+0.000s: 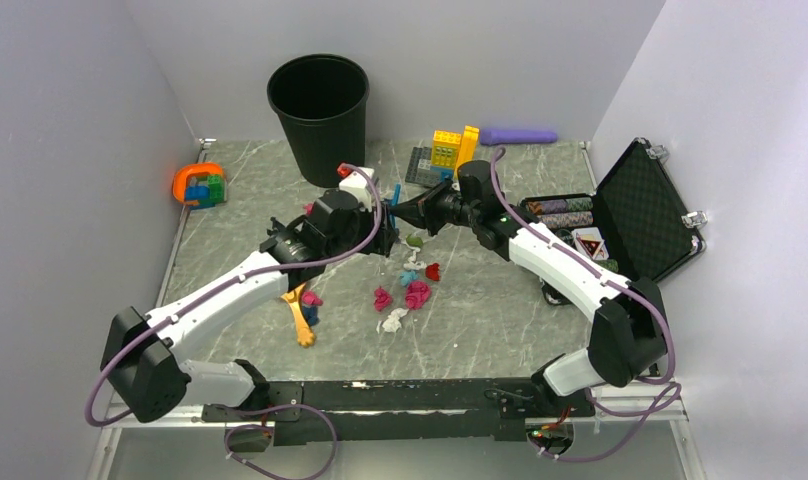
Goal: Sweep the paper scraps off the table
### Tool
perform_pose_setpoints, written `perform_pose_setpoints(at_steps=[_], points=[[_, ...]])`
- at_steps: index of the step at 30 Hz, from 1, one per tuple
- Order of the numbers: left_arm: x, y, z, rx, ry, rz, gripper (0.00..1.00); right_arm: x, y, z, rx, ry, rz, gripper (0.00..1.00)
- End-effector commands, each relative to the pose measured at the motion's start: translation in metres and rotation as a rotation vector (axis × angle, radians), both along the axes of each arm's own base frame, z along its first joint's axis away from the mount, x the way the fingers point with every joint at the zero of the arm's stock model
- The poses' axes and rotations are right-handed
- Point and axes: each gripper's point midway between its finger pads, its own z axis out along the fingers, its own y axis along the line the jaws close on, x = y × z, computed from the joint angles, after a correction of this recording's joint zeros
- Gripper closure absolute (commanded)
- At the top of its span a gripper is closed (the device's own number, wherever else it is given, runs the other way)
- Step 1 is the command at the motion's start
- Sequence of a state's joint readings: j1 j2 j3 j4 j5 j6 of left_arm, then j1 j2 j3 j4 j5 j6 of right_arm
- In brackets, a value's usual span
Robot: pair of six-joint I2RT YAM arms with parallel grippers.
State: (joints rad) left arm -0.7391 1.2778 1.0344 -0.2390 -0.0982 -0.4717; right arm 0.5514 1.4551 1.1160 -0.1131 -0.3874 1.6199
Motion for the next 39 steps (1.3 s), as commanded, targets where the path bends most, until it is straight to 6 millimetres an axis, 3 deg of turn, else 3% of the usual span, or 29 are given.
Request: perform_pose_setpoints(at_steps=[1, 3, 6, 8, 9, 10, 11, 12, 13, 17, 21, 24, 29, 31, 35, 39], points=[[0.013, -0.017, 0.031, -0.051, -0.08, -0.028, 0.44, 0.002, 0.005, 0.027, 0.078, 0.023, -0.008, 1.0], [0.016, -0.023, 0.031, -0.052, -0.075, -0.042, 0.54, 0.002, 0.005, 0.029, 0.09, 0.027, -0.01, 1.0], [0.017, -0.027, 0.025, -0.051, -0.061, -0.052, 0.96, 0.001, 0.007, 0.031, 0.102, 0.023, 0.005, 1.0], [0.017, -0.024, 0.021, -0.055, -0.05, -0.031, 1.0, -0.002, 0.012, 0.031, 0.123, 0.023, 0.054, 0.96], [0.016, -0.022, 0.019, -0.056, -0.047, -0.021, 1.0, -0.003, 0.013, 0.033, 0.132, 0.012, 0.081, 0.78], [0.015, -0.017, 0.02, -0.061, -0.051, -0.01, 1.0, -0.002, 0.011, 0.033, 0.125, 0.005, 0.093, 0.52], [0.013, -0.014, 0.021, -0.066, -0.052, -0.007, 1.0, -0.002, 0.008, 0.031, 0.103, 0.005, 0.098, 0.33], [0.012, -0.009, 0.021, -0.07, -0.05, 0.0, 1.0, -0.001, 0.003, 0.03, 0.081, -0.007, 0.093, 0.2], [0.011, -0.003, 0.02, -0.078, -0.038, 0.007, 1.0, 0.001, -0.004, 0.031, 0.062, -0.031, 0.085, 0.15], [0.002, 0.016, 0.016, -0.199, 0.055, -0.034, 1.0, 0.014, -0.044, 0.04, -0.025, -0.192, 0.065, 0.12], [-0.02, 0.027, 0.025, -0.327, 0.132, -0.149, 1.0, 0.018, -0.075, 0.045, -0.085, -0.391, 0.165, 0.13], [-0.034, 0.025, 0.037, -0.374, 0.2, -0.258, 1.0, 0.007, -0.081, 0.041, -0.156, -0.53, 0.328, 0.14], [-0.068, -0.002, 0.068, -0.514, 0.369, -0.558, 1.0, -0.008, -0.091, 0.026, -0.321, -0.641, 0.522, 0.08], [-0.075, -0.006, 0.079, -0.565, 0.385, -0.612, 1.0, -0.013, -0.092, 0.035, -0.329, -0.689, 0.537, 0.01], [-0.085, -0.007, 0.092, -0.613, 0.411, -0.679, 1.0, -0.027, -0.088, 0.06, -0.265, -0.831, 0.543, 0.0], [-0.101, -0.011, 0.106, -0.678, 0.435, -0.773, 1.0, -0.053, -0.082, 0.068, -0.13, -0.878, 0.636, 0.0]])
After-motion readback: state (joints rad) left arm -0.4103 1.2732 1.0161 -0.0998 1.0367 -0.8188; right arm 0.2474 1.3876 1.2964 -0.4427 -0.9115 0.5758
